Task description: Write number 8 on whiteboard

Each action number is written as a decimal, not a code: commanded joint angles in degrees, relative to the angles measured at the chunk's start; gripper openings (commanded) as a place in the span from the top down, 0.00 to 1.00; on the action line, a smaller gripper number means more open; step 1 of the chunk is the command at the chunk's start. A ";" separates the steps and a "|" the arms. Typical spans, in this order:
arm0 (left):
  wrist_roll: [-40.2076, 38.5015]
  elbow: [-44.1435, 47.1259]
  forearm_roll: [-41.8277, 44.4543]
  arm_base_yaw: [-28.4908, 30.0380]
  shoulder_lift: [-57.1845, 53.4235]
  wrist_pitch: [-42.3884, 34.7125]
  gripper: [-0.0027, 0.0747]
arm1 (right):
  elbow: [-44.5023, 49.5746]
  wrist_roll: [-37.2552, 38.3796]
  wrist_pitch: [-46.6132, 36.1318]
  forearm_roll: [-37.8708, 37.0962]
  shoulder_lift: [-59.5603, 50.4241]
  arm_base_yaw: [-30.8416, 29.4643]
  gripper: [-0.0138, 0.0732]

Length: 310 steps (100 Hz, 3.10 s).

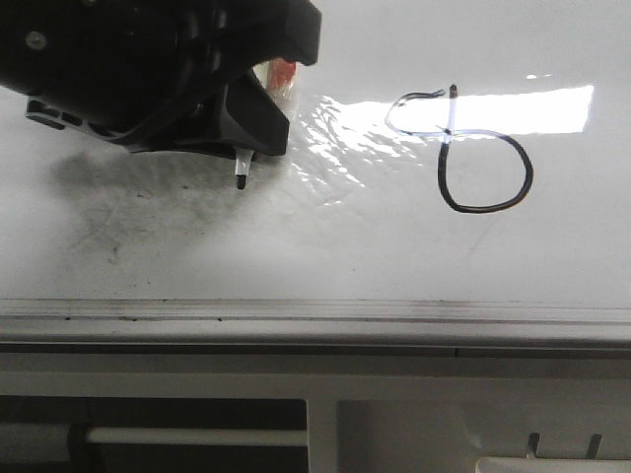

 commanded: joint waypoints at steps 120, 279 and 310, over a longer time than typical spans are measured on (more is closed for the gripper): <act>4.95 -1.03 -0.49 -3.75 -14.45 -8.53 0.16 | 0.76 0.23 -5.27 -0.52 -2.45 -0.45 0.88; -0.33 34.00 30.59 5.16 -62.50 -11.49 0.99 | 20.87 31.99 13.50 -36.06 -35.64 -0.58 0.88; -55.70 43.18 80.20 34.18 -67.64 -5.46 0.99 | 20.87 31.99 13.50 -36.06 -35.64 -0.58 0.88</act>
